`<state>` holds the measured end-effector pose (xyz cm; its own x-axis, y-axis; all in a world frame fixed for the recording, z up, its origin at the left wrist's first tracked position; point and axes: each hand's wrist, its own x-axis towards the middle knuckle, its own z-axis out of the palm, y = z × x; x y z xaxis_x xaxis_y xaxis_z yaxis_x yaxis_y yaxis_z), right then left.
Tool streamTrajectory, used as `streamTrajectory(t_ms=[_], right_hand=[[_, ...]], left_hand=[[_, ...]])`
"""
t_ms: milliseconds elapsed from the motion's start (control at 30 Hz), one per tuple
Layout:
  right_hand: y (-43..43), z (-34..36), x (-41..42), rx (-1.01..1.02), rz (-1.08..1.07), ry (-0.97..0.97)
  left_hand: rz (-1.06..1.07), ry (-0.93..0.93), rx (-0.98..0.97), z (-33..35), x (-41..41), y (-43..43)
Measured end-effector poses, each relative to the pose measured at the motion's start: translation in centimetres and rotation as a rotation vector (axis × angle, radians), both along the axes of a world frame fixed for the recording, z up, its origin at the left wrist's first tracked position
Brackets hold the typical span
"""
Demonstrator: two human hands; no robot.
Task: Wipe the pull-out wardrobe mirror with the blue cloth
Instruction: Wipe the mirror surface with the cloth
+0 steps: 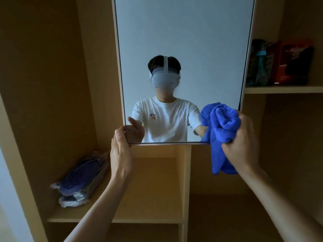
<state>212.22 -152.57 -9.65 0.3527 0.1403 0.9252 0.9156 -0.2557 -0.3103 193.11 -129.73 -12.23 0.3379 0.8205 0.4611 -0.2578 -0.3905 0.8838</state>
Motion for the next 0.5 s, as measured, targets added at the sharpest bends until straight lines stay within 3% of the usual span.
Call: streamTrajectory(t_ms=[300, 500], right_hand=[[1.2, 0.6, -0.4, 0.175, -0.047, -0.037], [4.7, 0.7, -2.7, 0.041, -0.003, 0.077]], left_hand=[[0.023, 0.003, 0.016, -0.6, 0.3, 0.4], [0.009, -0.003, 0.03, -0.4, 0.2, 0.0]])
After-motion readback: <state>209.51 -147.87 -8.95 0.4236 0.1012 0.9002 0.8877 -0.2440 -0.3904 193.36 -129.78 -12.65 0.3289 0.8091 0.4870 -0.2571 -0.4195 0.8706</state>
